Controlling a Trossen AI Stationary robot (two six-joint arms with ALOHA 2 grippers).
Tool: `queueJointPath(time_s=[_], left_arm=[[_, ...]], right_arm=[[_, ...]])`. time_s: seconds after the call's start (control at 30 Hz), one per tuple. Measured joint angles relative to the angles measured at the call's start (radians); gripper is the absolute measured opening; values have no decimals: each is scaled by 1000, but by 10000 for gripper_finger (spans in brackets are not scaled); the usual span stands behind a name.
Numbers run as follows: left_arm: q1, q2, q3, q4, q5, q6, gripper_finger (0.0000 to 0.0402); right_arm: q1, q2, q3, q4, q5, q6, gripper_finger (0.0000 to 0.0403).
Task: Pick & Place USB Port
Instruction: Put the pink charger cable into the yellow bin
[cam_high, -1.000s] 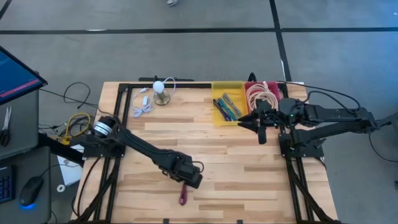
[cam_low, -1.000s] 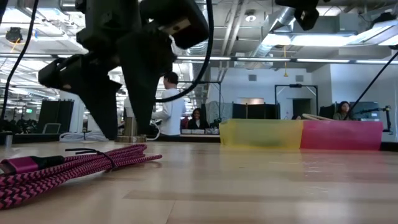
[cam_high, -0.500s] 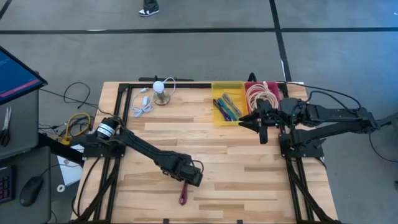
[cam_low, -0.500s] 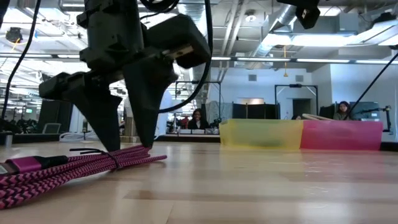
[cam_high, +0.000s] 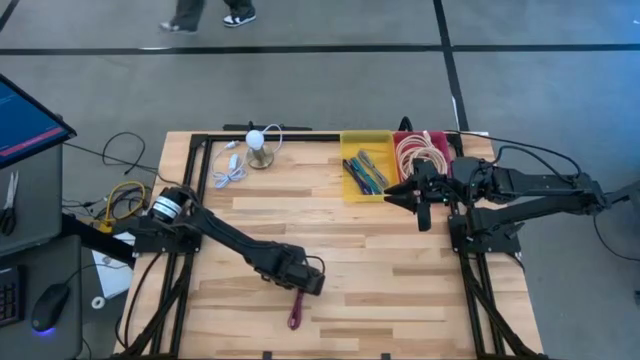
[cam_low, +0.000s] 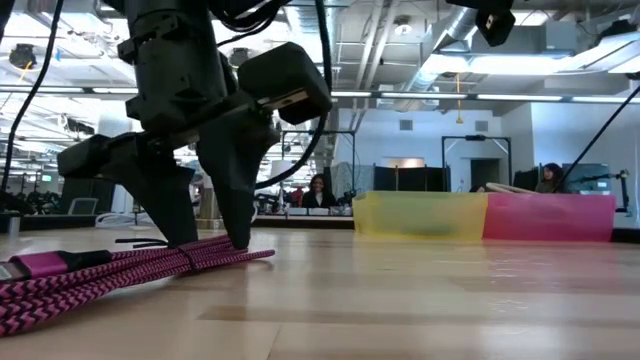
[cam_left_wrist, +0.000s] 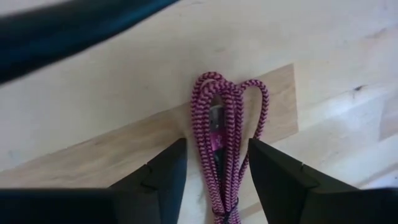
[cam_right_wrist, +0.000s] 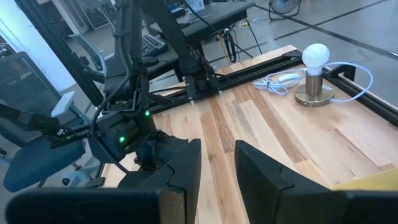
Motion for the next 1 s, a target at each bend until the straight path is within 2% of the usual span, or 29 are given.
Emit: queueJointPath(time_s=[0.17, 0.5, 0.8, 1.0], left_arm=[[-1, 0, -22, 11, -2, -9, 133], [-1, 8, -23, 61, -48, 12, 26], [0, -9, -31, 203, -67, 104, 25], [8, -108, -28, 220, -135, 196, 25]], right_arm=[[0, 0, 0, 0, 0, 0, 91], [-11, 0, 0, 0, 2, -26, 91], [-65, 0, 0, 1, 3, -26, 91], [-93, 0, 0, 2, 3, -26, 91]])
